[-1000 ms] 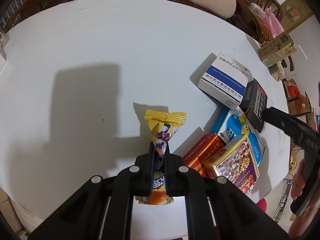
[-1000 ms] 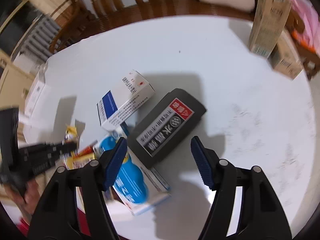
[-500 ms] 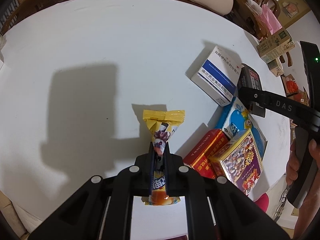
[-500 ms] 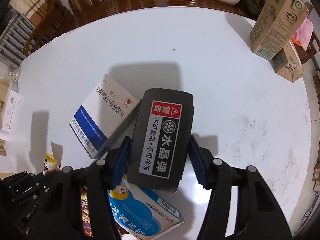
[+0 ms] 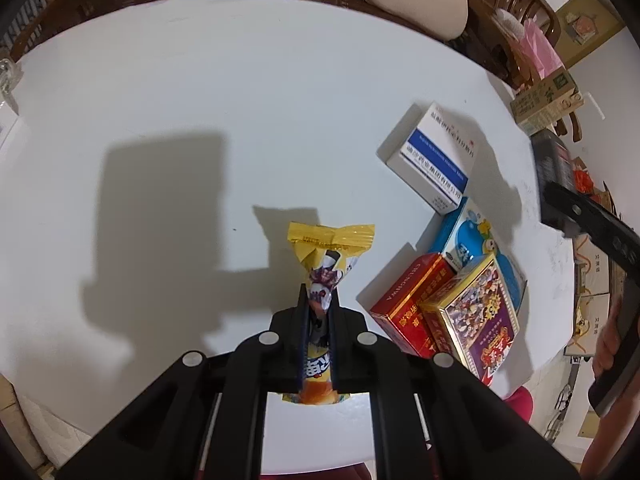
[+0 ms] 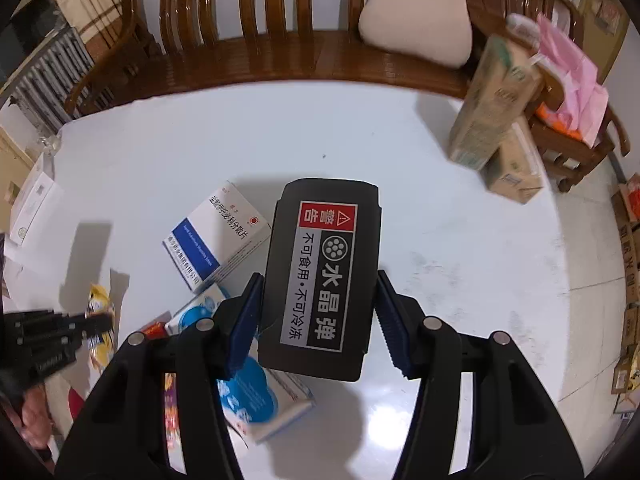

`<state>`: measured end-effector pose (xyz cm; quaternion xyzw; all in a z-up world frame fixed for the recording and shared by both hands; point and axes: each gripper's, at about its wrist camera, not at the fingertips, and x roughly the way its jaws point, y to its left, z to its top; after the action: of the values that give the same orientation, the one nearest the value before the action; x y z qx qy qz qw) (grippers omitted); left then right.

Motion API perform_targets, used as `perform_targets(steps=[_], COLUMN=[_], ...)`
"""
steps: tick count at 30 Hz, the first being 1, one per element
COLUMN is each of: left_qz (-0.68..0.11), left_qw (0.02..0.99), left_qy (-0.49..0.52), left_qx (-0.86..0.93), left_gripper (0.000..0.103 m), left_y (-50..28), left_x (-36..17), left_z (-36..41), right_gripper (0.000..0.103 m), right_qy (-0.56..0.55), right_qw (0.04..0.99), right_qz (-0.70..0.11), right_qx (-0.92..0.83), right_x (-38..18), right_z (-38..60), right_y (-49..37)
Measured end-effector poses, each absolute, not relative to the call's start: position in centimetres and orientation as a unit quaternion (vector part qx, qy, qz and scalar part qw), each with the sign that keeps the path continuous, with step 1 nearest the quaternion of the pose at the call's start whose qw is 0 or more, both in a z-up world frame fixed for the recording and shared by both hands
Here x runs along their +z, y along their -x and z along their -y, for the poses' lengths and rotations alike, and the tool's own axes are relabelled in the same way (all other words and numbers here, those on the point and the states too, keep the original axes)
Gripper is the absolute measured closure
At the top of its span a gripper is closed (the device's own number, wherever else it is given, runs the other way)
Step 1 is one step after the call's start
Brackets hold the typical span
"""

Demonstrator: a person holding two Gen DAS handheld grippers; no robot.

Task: Collect trash
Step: 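Lift the yellow wrapper with the left gripper while the right gripper lifts the black box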

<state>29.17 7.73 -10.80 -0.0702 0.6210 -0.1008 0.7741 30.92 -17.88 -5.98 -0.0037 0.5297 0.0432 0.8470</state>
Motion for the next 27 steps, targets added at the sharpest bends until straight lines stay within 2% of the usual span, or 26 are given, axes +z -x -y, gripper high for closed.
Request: perform_targets(steps=[9, 27], left_qz=[-0.587, -0.512], left_qw=[0.8, 0.846], left_qy=[0.066, 0.013], left_qx=[-0.106, -0.15], left_gripper=[0.095, 0.095], left_y=[-27.3, -17.5], left_x=[-7.0, 0.4], left_z=[-8.4, -5.3], right_gripper=[0.049, 0.049], right_qy=[0.039, 0.056], right_qw=[0.887, 0.911], right_qz=[-0.455, -0.39], right_qx=[0.069, 0.123], right_x=[-0.8, 4.5], right_z=[16.7, 14.5], right_y=[-25.3, -14.5])
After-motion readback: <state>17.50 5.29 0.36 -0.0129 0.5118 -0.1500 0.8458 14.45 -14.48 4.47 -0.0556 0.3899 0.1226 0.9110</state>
